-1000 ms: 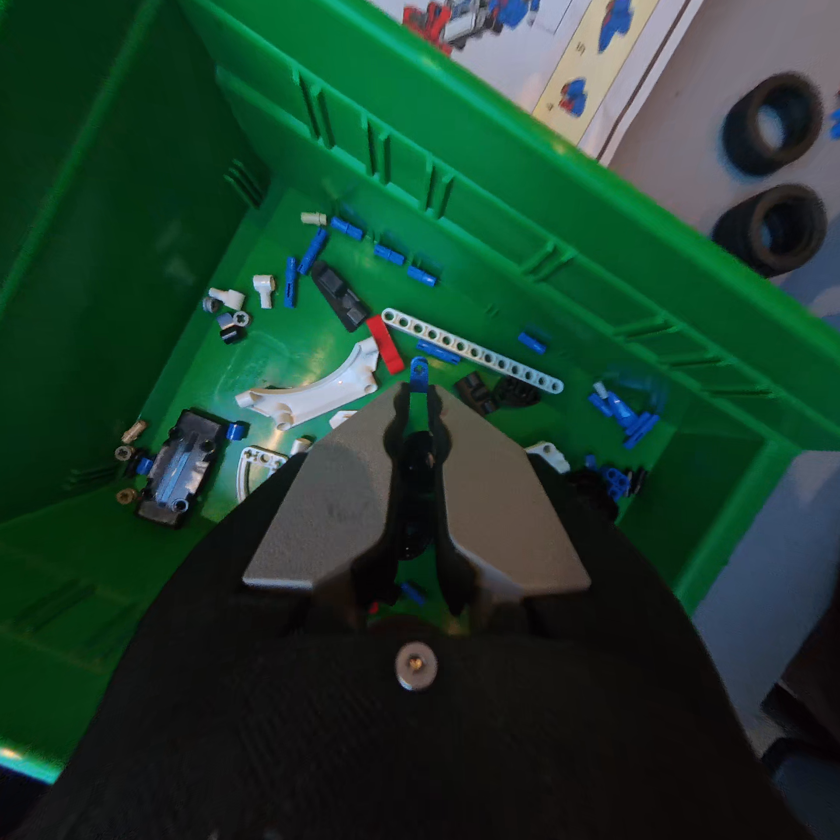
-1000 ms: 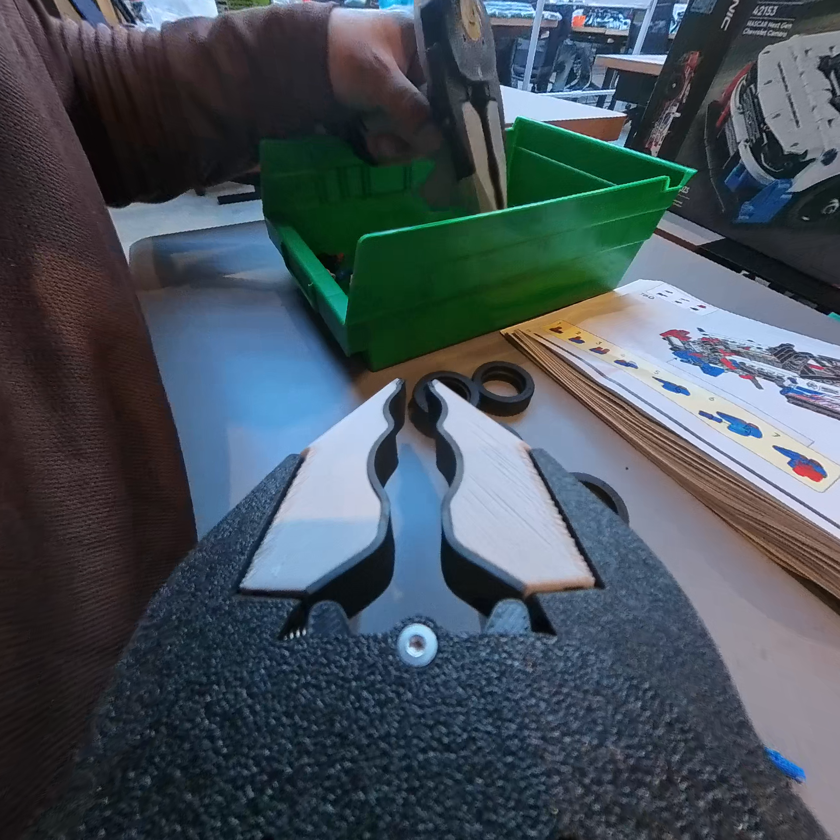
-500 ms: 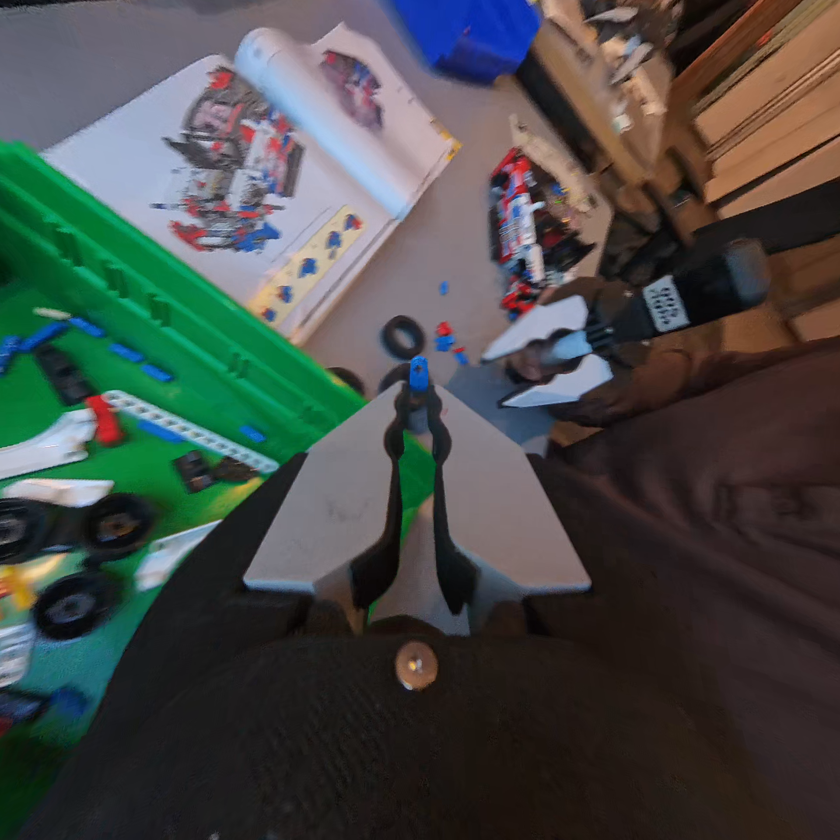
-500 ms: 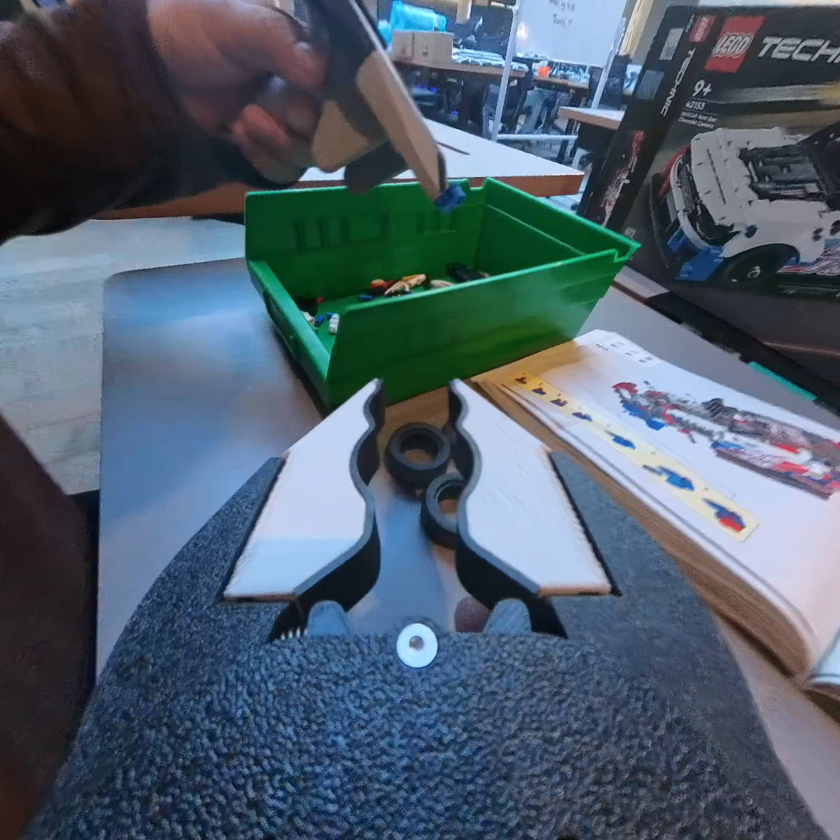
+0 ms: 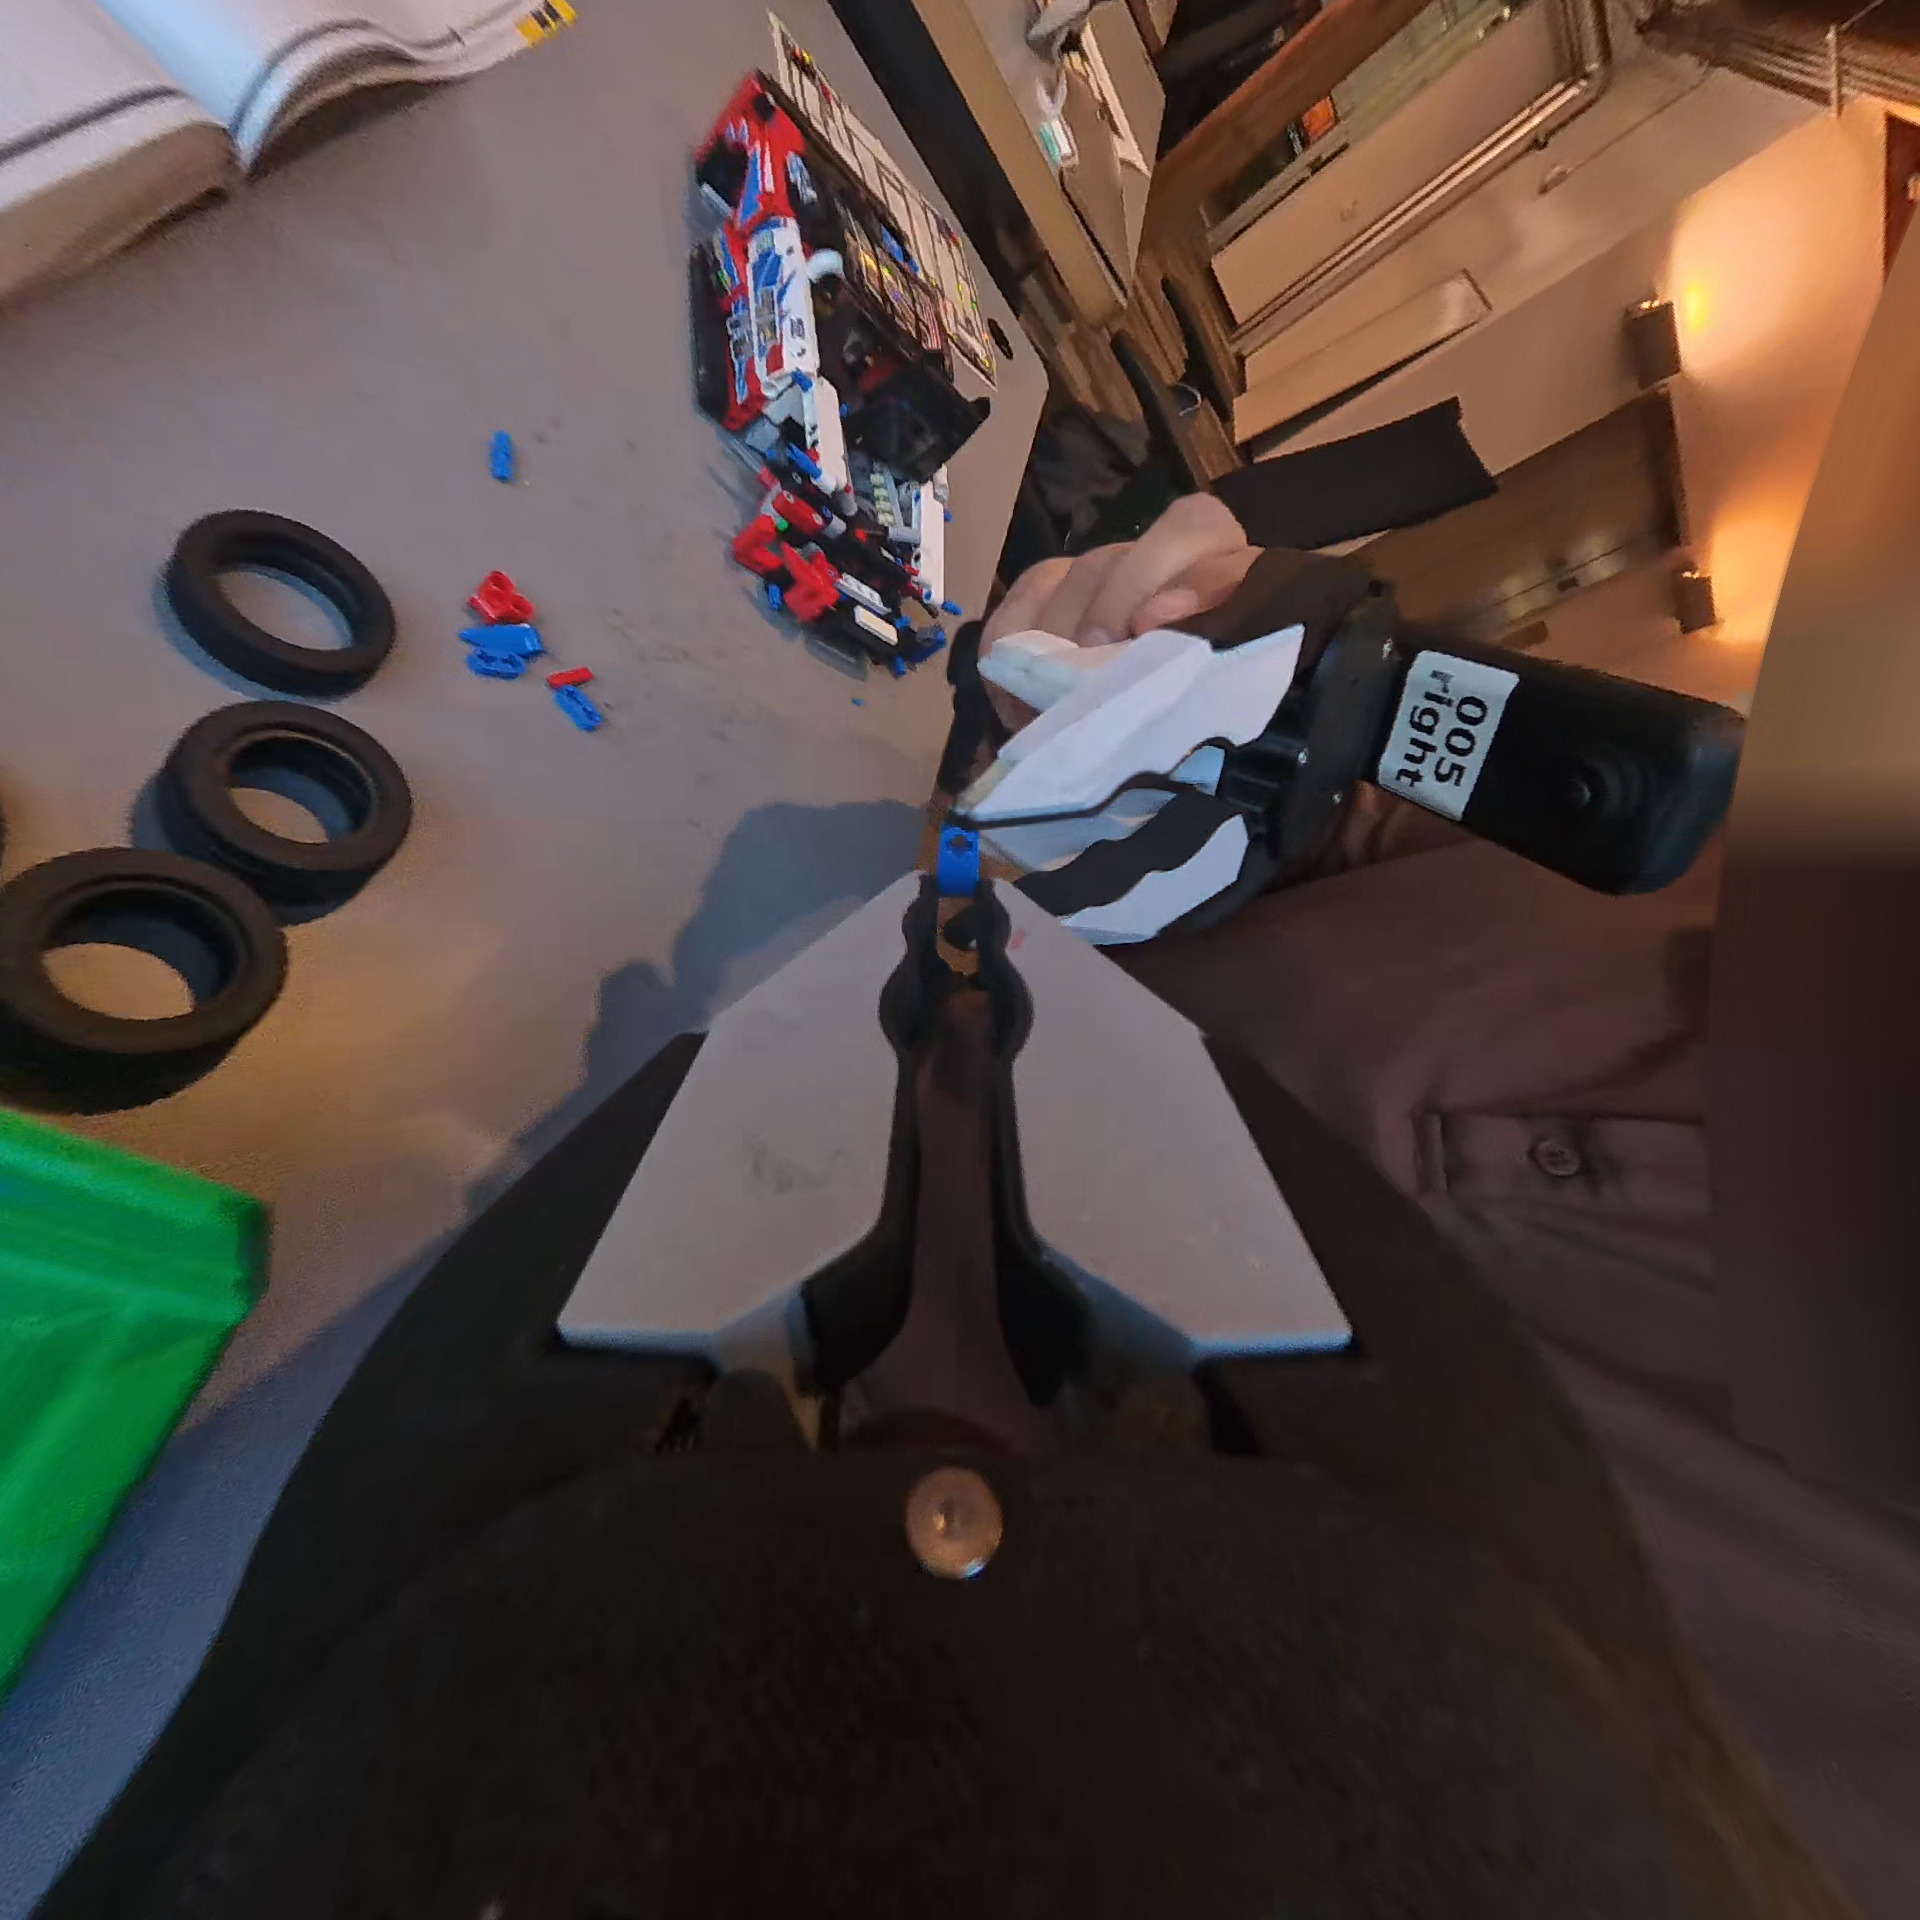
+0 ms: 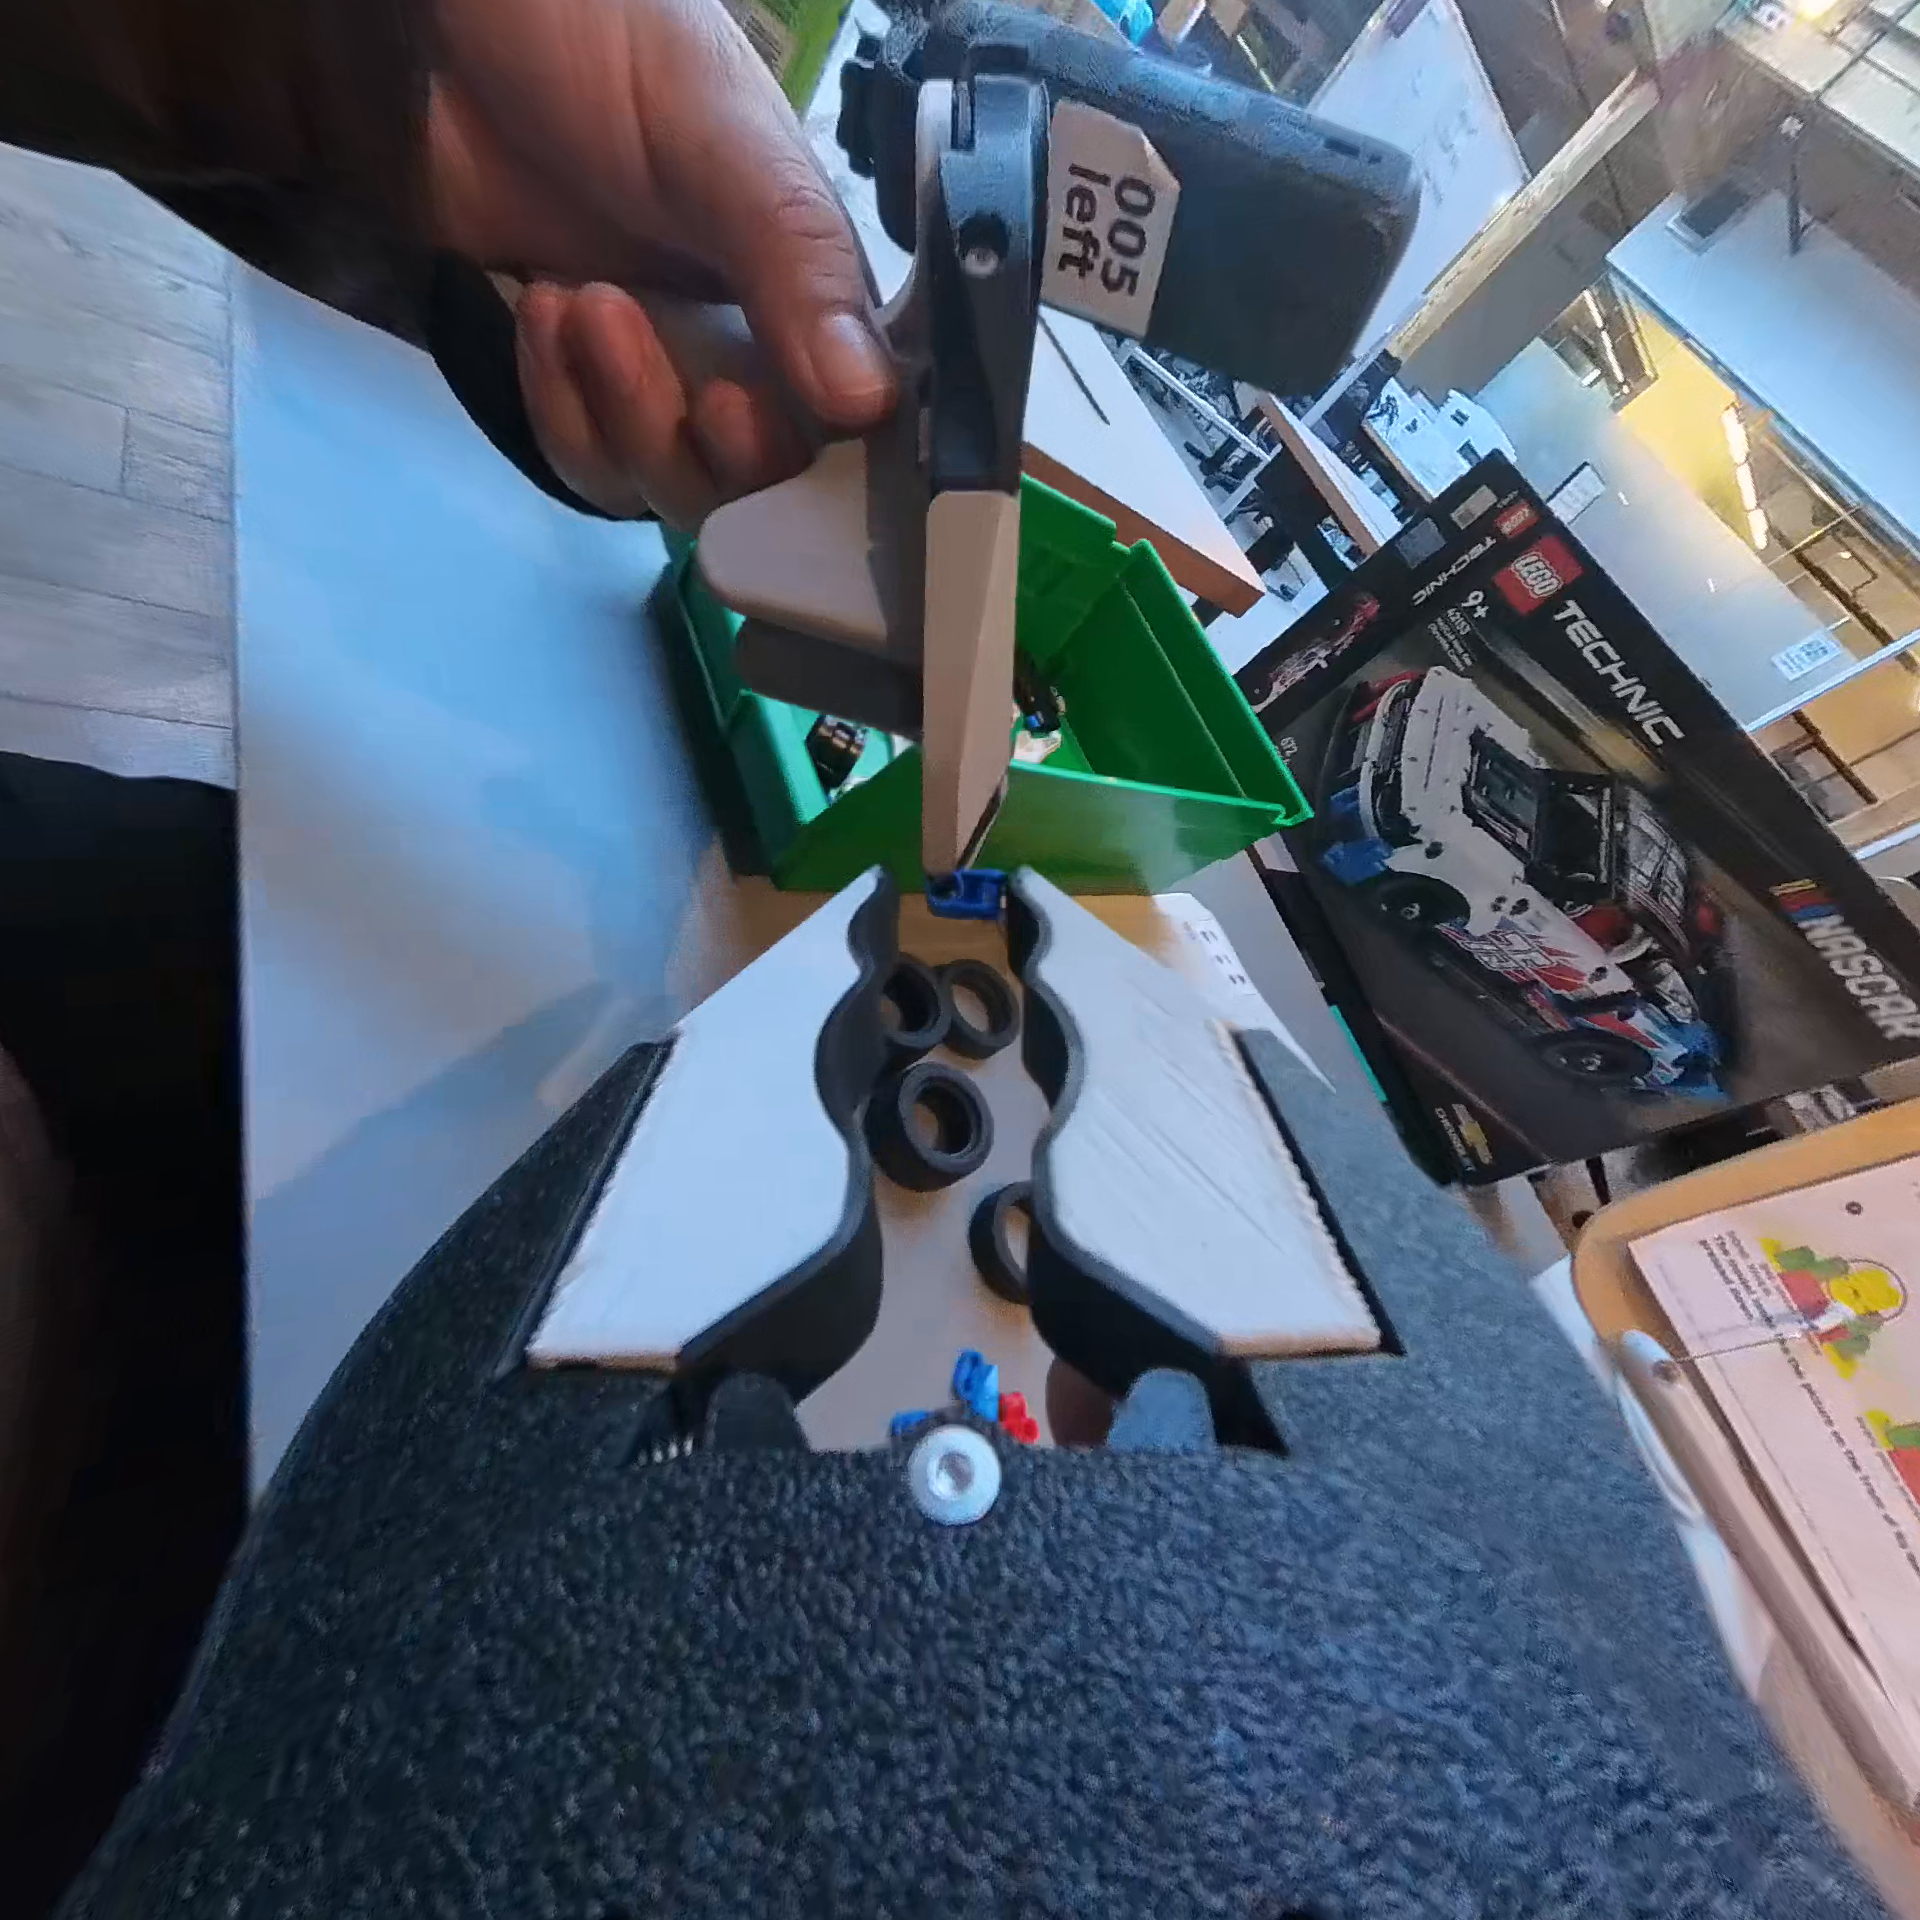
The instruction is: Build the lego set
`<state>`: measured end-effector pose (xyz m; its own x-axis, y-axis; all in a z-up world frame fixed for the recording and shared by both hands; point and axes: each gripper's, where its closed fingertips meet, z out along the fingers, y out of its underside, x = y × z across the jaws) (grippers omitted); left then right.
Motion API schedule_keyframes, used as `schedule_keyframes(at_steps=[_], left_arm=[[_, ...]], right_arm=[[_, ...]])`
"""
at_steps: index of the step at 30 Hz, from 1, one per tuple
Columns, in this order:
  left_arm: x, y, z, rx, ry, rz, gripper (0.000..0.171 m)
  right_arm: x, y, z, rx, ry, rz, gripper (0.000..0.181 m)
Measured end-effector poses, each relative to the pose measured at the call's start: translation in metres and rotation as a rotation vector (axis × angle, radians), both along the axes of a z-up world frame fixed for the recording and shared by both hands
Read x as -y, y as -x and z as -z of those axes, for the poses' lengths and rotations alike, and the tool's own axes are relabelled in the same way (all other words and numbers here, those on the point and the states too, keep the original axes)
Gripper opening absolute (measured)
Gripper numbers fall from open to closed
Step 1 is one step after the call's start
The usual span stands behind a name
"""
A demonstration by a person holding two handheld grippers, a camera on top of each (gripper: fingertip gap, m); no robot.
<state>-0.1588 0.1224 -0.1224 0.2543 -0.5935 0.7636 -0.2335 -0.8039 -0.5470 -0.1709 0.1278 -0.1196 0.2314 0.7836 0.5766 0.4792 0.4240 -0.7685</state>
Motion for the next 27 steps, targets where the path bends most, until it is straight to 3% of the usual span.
schedule_keyframes(at_steps=[6,9,12,14,18,22,25,27], left_arm=[[0.018,-0.015,0.014,-0.019,0.021,0.047,0.004],[0.016,-0.018,0.034,-0.084,0.009,0.032,0.009],[-0.007,-0.002,0.07,-0.321,-0.181,-0.088,0.023],[-0.015,0.004,0.082,-0.405,-0.306,-0.139,0.025],[-0.008,-0.005,0.106,-0.464,-0.454,-0.119,0.024],[-0.007,-0.007,0.124,-0.523,-0.545,-0.1,0.023],[-0.007,-0.006,0.132,-0.533,-0.591,-0.09,0.024],[-0.008,-0.006,0.138,-0.527,-0.605,-0.086,0.025]], right_arm=[[0.015,-0.014,0.013,0.004,0.042,0.023,0.015],[0.018,-0.021,0.03,0.013,0.13,0.05,0.015],[0.0,-0.041,0.061,0.026,0.276,0.181,0.015],[-0.018,-0.057,0.085,0.054,0.395,0.29,0.015],[-0.046,-0.069,0.124,0.13,0.571,0.418,0.015],[-0.064,-0.069,0.146,0.215,0.577,0.472,0.015],[-0.069,-0.068,0.147,0.202,0.6,0.468,0.015],[-0.069,-0.069,0.146,0.196,0.619,0.471,0.028]])
